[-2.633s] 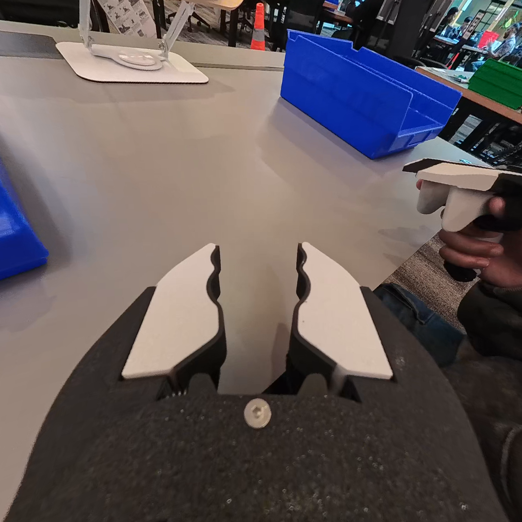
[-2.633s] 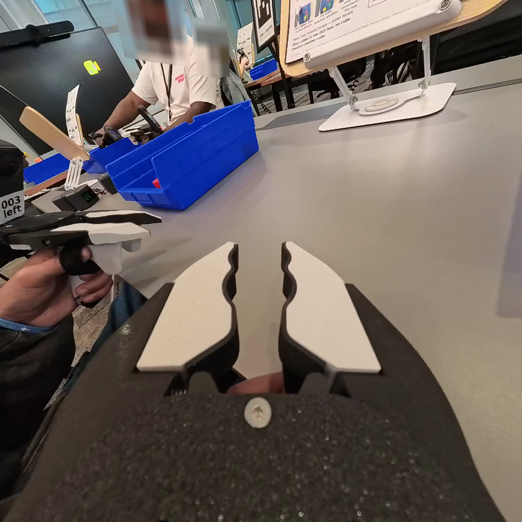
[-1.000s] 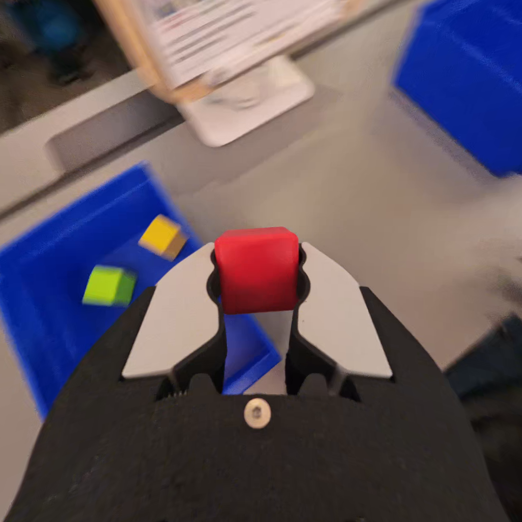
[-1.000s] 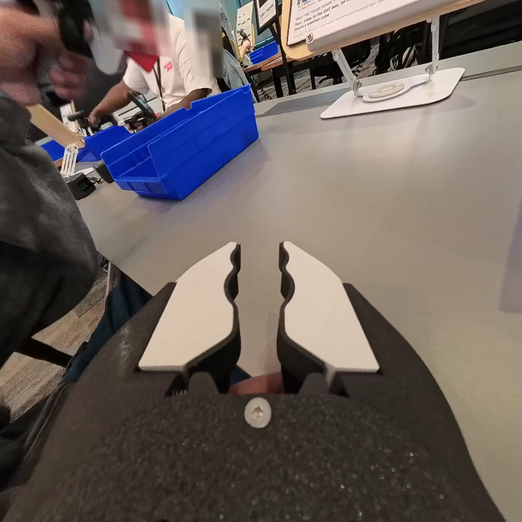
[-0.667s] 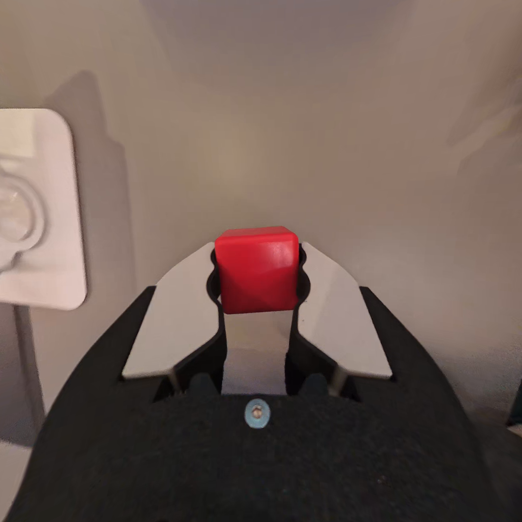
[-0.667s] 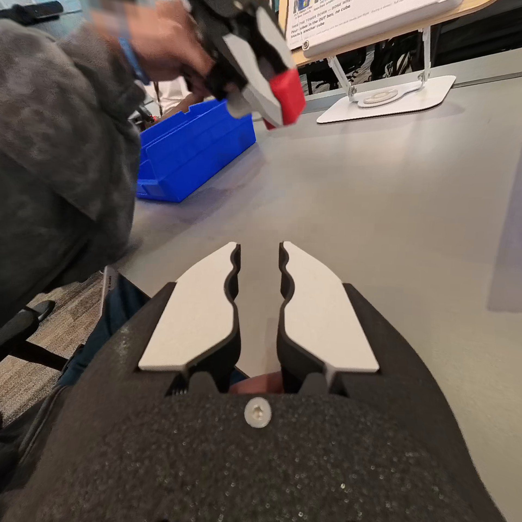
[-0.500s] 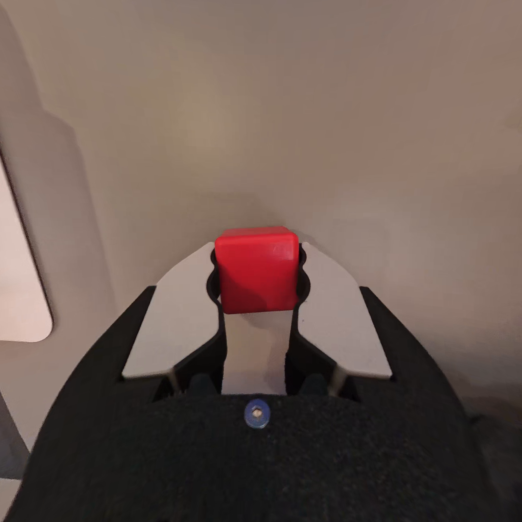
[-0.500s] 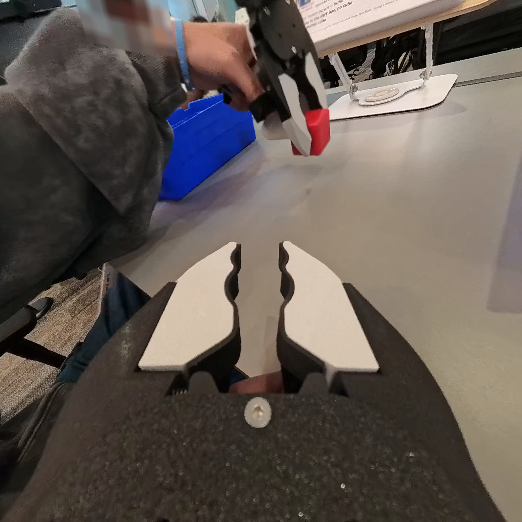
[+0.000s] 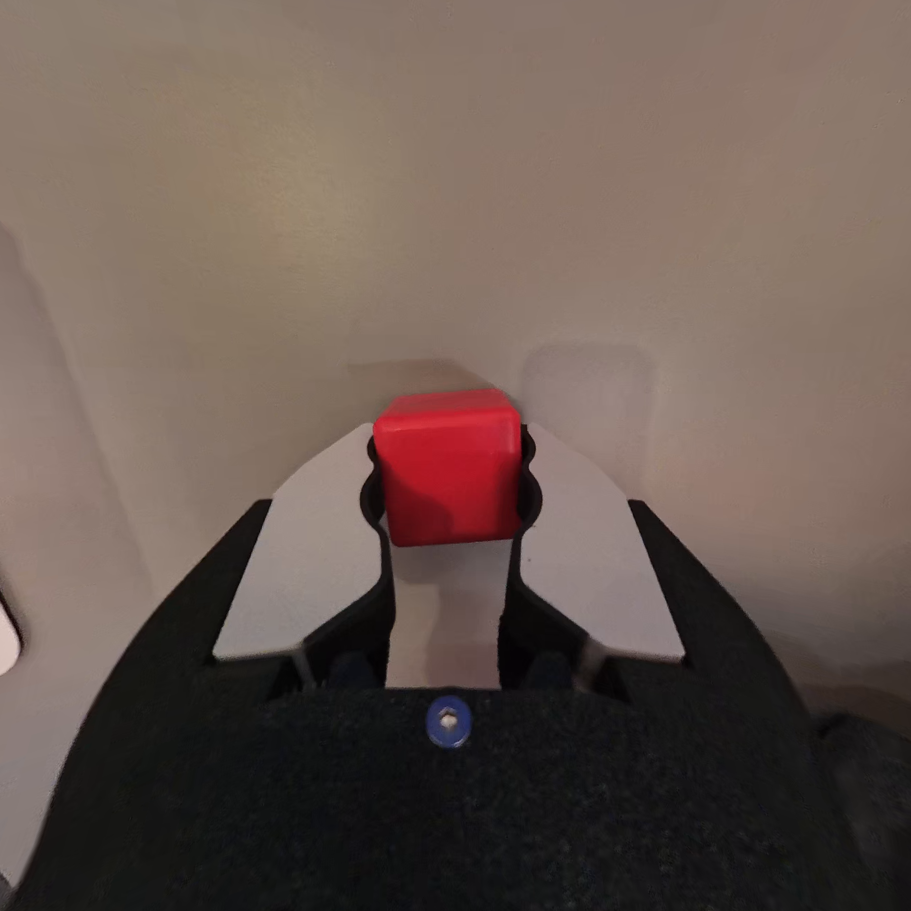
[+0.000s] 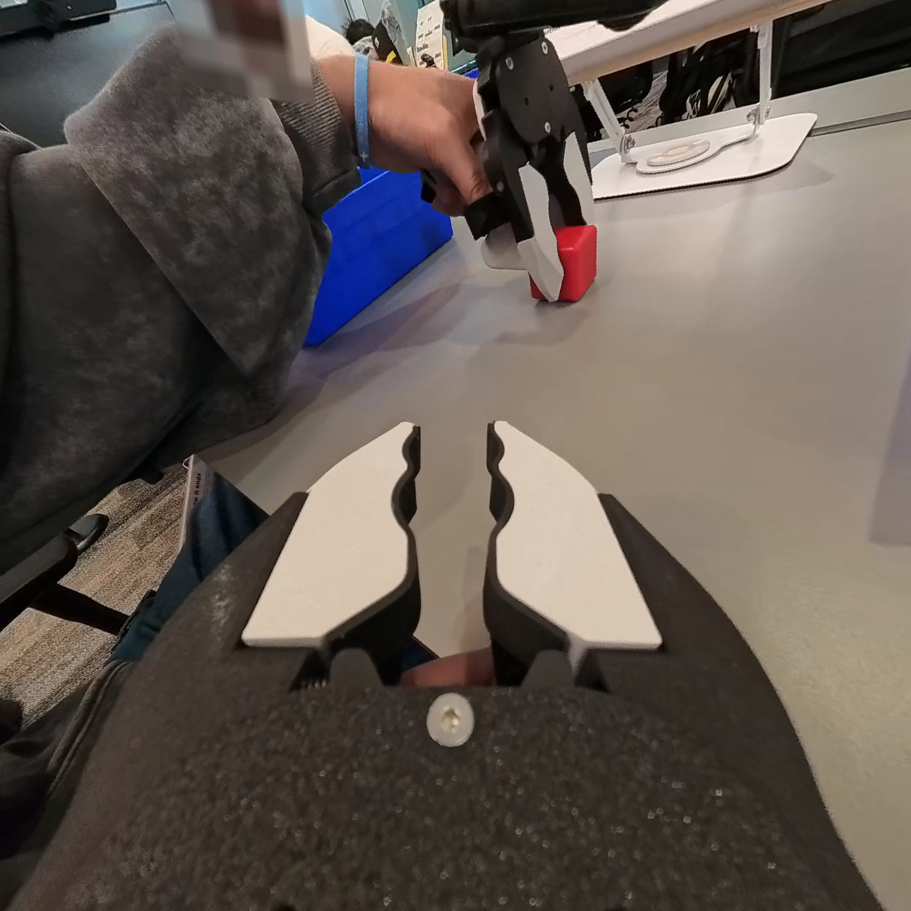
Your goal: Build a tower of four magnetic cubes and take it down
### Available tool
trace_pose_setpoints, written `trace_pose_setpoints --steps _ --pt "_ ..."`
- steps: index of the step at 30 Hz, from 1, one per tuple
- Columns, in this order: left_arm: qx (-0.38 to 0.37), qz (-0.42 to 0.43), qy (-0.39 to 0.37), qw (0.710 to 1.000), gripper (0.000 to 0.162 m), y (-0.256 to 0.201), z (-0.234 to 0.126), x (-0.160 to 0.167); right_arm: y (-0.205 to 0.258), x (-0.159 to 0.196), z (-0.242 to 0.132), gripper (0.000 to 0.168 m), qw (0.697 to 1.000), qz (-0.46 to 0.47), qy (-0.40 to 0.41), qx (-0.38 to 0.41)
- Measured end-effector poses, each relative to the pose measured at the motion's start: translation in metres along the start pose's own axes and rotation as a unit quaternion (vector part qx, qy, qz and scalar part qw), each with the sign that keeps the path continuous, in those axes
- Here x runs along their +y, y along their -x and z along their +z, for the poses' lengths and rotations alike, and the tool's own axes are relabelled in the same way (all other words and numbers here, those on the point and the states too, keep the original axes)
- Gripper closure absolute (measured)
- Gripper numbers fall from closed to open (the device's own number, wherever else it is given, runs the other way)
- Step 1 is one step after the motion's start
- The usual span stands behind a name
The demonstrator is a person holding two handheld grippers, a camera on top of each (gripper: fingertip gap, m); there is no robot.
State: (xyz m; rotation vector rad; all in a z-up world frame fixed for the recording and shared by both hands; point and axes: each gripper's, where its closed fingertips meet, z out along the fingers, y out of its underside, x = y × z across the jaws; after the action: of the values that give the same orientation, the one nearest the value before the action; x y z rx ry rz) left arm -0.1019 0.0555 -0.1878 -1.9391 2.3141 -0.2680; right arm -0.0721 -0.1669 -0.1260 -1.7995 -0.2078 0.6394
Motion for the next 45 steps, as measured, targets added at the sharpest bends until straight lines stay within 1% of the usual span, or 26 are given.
trace_pose_setpoints --steps 2,4,5,7,9,11,12,14,16,17,18,21,23,24,25,27,28,31,34,37,40,43,44,45 --pt "-0.001 -0.018 0.004 1.000 0.110 0.001 0.000 0.002 0.000 0.000 0.000 0.143 1.000 0.000 0.001 -0.001" --pt "-0.008 -0.030 0.000 1.000 0.091 0.002 -0.008 0.002 0.000 0.000 -0.001 0.143 1.000 0.000 0.001 -0.001" --pt "-0.012 -0.037 -0.009 0.999 0.090 0.000 -0.016 0.001 0.000 0.000 -0.001 0.143 1.000 0.001 0.000 -0.001" --pt "-0.039 -0.053 -0.038 0.997 0.088 -0.005 -0.042 -0.001 -0.001 0.000 -0.001 0.143 1.000 0.005 0.000 -0.002" --pt "-0.090 -0.078 -0.089 0.989 0.089 -0.014 -0.078 -0.001 -0.002 -0.002 -0.002 0.143 1.000 0.007 -0.002 -0.001" --pt "-0.160 -0.126 -0.161 0.966 0.088 -0.026 -0.119 0.007 -0.003 -0.002 -0.002 0.143 1.000 0.007 -0.004 0.001" --pt "-0.191 -0.158 -0.213 0.945 0.089 -0.035 -0.139 0.013 -0.004 -0.002 -0.002 0.143 1.000 0.007 -0.004 0.003" --pt "-0.224 -0.231 -0.316 0.893 0.094 -0.062 -0.171 0.036 -0.006 -0.003 -0.002 0.143 1.000 0.009 -0.006 0.010" --pt "-0.250 -0.308 -0.397 0.828 0.095 -0.088 -0.186 0.070 -0.007 -0.003 -0.003 0.142 1.000 0.011 -0.008 0.012" --pt "-0.256 -0.343 -0.425 0.798 0.099 -0.103 -0.186 0.089 -0.007 -0.004 -0.003 0.142 1.000 0.012 -0.009 0.013" --pt "-0.259 -0.371 -0.443 0.774 0.103 -0.119 -0.180 0.108 -0.008 -0.004 -0.003 0.142 1.000 0.012 -0.009 0.015" --pt "-0.293 -0.461 -0.451 0.706 0.101 -0.158 -0.152 0.166 -0.007 -0.003 -0.003 0.142 1.000 0.012 -0.008 0.014" --pt "-0.314 -0.501 -0.452 0.669 0.101 -0.182 -0.133 0.192 -0.006 -0.002 -0.001 0.142 1.000 0.007 -0.006 0.013" --pt "-0.324 -0.514 -0.446 0.657 0.100 -0.191 -0.121 0.202 -0.005 -0.001 -0.001 0.141 1.000 0.003 -0.004 0.016" --pt "-0.329 -0.524 -0.437 0.653 0.100 -0.200 -0.109 0.209 -0.005 -0.001 0.000 0.141 1.000 -0.002 -0.002 0.018" --pt "-0.321 -0.536 -0.418 0.660 0.100 -0.212 -0.088 0.214 -0.004 0.001 0.001 0.141 1.000 -0.009 0.001 0.019" --pt "-0.312 -0.538 -0.415 0.664 0.100 -0.214 -0.084 0.214 -0.004 0.001 0.001 0.141 1.000 -0.011 0.003 0.019" --pt "-0.306 -0.529 -0.419 0.671 0.099 -0.208 -0.096 0.212 -0.003 0.001 0.002 0.141 1.000 -0.010 0.003 0.017" --pt "-0.319 -0.503 -0.412 0.690 0.099 -0.189 -0.123 0.213 -0.003 0.002 0.002 0.142 1.000 -0.011 0.004 0.017" --pt "-0.334 -0.486 -0.366 0.720 0.096 -0.157 -0.149 0.226 -0.003 0.002 0.001 0.142 1.000 -0.011 0.004 0.017" --pt "-0.346 -0.503 -0.317 0.726 0.093 -0.110 -0.175 0.253 -0.002 0.003 0.002 0.142 1.000 -0.010 0.006 0.013" --pt "-0.368 -0.511 -0.273 0.728 0.095 -0.055 -0.194 0.279 -0.001 0.003 0.002 0.142 1.000 -0.015 0.007 0.013" --pt "-0.370 -0.503 -0.250 0.740 0.095 -0.036 -0.195 0.286 -0.001 0.003 0.002 0.142 1.000 -0.016 0.008 0.013" --pt "-0.365 -0.490 -0.216 0.762 0.095 -0.020 -0.192 0.293 -0.001 0.003 0.002 0.142 1.000 -0.017 0.009 0.013"
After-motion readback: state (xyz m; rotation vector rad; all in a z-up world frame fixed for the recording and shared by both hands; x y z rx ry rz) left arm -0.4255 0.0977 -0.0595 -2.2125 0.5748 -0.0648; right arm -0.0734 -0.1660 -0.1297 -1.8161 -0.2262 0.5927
